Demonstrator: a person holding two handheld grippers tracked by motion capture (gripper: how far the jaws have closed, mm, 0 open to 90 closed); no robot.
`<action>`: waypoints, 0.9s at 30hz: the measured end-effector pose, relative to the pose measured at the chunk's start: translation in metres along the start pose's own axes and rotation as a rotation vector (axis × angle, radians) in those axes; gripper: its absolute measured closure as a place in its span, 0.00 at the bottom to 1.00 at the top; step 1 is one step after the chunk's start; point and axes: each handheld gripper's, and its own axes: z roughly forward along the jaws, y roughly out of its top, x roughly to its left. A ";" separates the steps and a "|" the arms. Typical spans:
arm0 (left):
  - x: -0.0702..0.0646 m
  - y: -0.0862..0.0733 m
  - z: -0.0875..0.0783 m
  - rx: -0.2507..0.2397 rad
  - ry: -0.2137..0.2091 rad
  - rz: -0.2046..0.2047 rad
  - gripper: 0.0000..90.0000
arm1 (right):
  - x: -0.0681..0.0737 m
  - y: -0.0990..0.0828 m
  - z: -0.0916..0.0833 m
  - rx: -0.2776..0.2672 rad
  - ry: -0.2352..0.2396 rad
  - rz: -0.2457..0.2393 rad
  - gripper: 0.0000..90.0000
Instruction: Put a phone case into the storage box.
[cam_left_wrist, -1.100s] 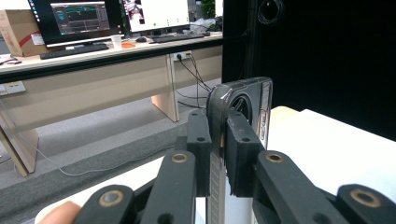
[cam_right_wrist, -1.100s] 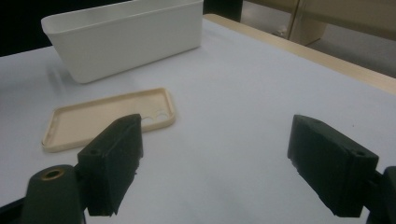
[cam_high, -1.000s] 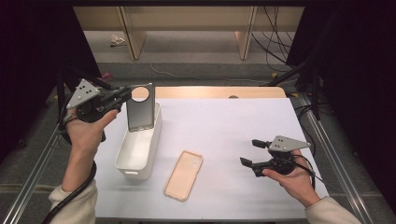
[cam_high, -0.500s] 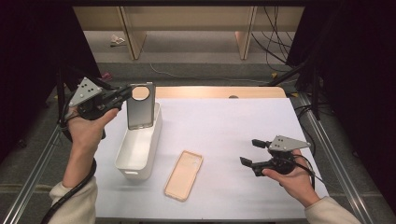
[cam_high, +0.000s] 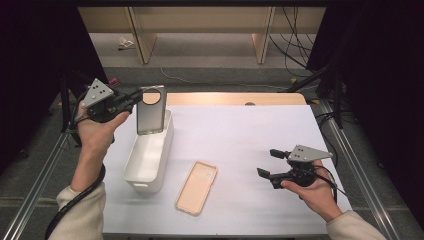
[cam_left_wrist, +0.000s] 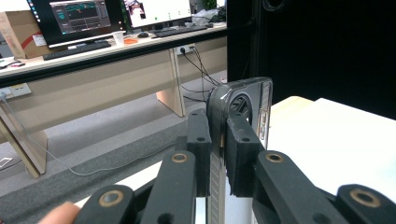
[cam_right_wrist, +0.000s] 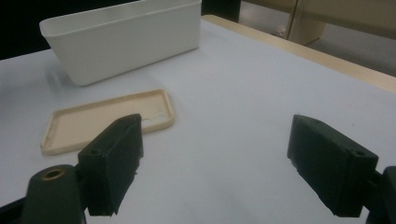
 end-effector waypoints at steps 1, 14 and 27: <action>0.001 0.001 0.001 0.000 -0.002 0.000 0.90 | 0.000 0.000 0.000 0.000 0.000 0.000 0.21; 0.013 0.000 0.015 0.008 -0.008 -0.004 0.90 | 0.000 0.000 0.000 -0.001 -0.002 -0.002 0.21; 0.021 -0.007 0.032 0.025 -0.011 -0.016 0.90 | 0.000 0.000 0.000 -0.001 -0.002 -0.001 0.21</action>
